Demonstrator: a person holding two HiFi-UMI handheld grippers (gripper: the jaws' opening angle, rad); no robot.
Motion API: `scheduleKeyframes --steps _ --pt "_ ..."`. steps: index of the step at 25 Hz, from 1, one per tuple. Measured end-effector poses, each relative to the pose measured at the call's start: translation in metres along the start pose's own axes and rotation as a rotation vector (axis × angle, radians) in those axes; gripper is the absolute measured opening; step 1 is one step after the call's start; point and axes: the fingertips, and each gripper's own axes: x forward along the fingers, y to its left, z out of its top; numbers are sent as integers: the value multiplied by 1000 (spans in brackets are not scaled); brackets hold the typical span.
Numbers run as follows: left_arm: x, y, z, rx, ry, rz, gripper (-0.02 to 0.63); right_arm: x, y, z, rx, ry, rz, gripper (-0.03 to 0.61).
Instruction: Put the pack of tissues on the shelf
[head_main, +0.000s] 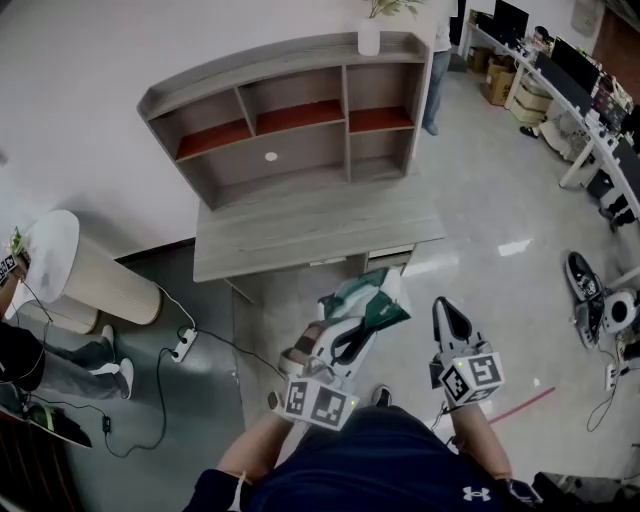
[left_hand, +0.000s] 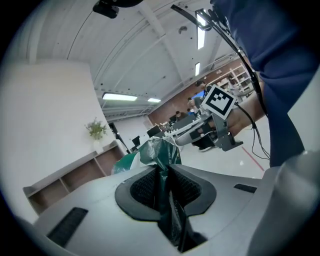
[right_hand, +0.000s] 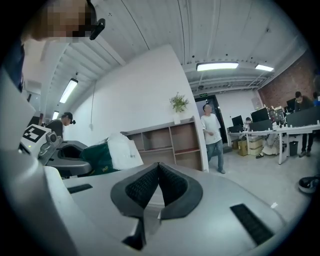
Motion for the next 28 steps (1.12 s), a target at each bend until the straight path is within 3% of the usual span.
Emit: scheduleKeyframes --steps 12,21,28 --pt "8 41 -37 328 5 -65 74 8 20 -1 -49 10 -153 11" --pt "28 54 -46 273 -14 -88 74 20 7 -4 -31 23 -177 11" --pt "55 65 -51 284 16 -58 74 52 -19 1 -22 -12 -136 11"
